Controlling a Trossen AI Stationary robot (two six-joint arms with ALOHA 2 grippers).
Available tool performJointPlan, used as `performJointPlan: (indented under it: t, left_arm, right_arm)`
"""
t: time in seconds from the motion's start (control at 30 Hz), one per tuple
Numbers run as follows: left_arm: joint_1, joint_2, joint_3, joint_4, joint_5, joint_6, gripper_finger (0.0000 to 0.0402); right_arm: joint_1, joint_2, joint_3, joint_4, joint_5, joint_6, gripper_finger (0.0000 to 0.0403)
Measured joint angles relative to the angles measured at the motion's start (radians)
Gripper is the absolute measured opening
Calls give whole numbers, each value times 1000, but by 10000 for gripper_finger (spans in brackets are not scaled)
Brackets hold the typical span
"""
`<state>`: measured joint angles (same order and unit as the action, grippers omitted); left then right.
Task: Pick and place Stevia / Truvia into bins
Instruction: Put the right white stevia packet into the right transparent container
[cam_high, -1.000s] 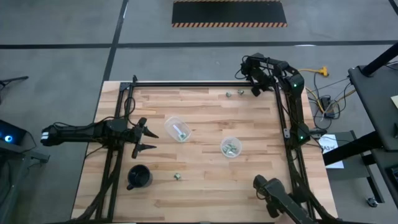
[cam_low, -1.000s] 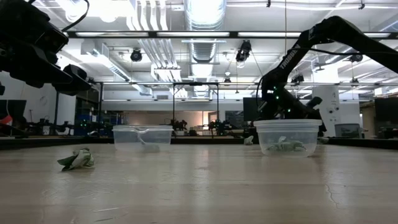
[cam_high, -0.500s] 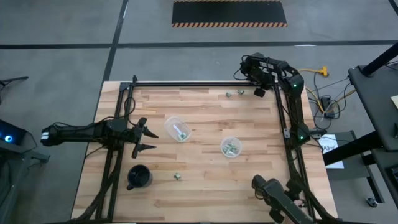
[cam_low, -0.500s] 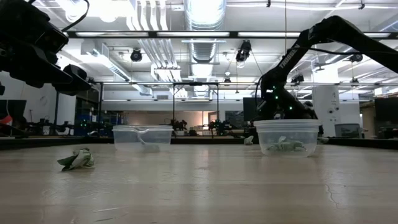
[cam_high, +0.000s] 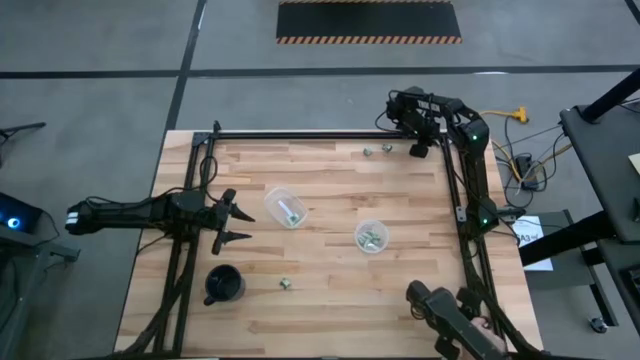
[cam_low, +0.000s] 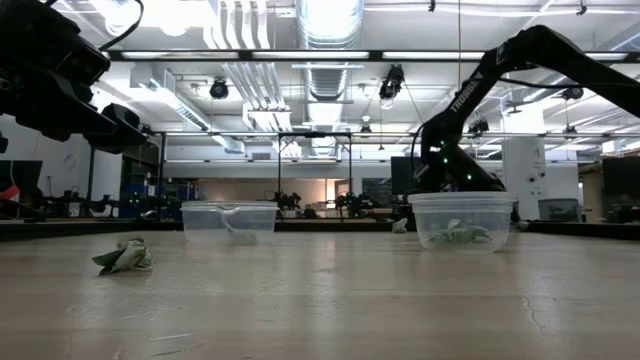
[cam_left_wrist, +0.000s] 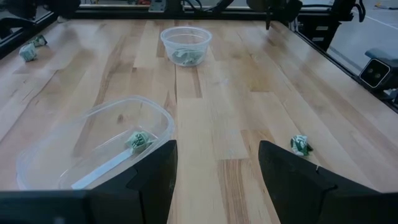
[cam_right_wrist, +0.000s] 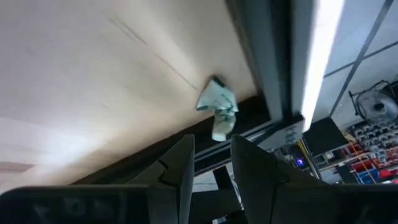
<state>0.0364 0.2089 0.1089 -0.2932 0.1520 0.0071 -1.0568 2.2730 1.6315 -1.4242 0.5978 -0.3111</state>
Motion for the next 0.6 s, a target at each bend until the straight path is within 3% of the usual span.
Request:
performJointPlan:
  t: [0.6]
  left_arm:
    - [0,-1,0,-1,0,0,209]
  right_arm:
    - [-16,-9,-69,95,-6,-37,95]
